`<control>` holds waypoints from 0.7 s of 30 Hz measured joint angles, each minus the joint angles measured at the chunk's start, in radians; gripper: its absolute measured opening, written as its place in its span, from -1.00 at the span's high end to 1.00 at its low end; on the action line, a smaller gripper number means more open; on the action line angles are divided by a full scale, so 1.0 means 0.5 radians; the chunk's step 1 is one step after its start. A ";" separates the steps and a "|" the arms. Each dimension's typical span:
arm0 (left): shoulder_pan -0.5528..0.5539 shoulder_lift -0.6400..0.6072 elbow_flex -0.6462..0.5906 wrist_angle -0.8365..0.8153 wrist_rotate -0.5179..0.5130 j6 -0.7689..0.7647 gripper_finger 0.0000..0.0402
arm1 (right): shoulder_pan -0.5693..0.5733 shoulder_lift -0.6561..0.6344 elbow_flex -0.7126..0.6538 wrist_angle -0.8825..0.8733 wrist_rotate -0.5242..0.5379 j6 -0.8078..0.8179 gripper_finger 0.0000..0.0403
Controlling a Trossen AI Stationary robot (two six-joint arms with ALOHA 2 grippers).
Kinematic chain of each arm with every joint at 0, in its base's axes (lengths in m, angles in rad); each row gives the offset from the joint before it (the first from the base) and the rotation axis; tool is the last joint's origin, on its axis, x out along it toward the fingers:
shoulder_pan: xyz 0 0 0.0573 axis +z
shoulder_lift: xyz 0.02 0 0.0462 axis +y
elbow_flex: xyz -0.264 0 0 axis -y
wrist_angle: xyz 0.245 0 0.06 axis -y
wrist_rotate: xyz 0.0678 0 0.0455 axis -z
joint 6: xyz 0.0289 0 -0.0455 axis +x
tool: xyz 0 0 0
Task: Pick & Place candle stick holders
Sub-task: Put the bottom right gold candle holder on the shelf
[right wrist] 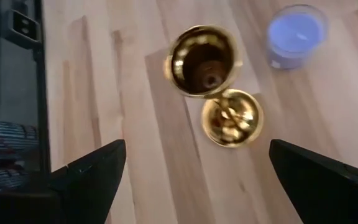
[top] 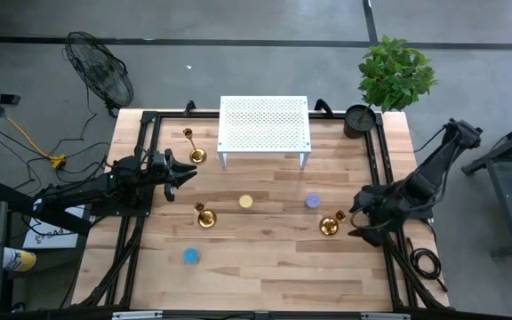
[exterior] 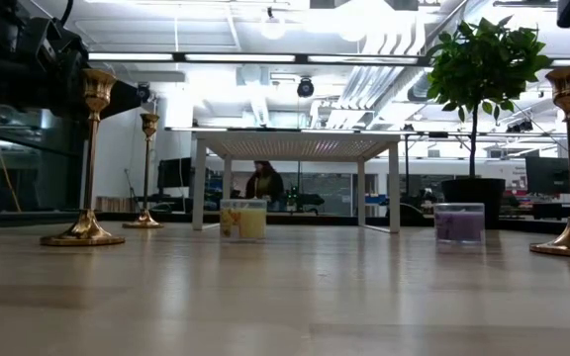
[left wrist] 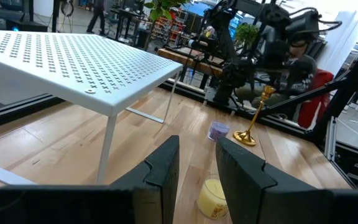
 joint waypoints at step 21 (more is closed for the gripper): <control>0.000 0.000 0.000 0.000 0.000 0.000 0.48 | 0.153 -0.002 -0.363 0.600 0.558 -0.402 -0.95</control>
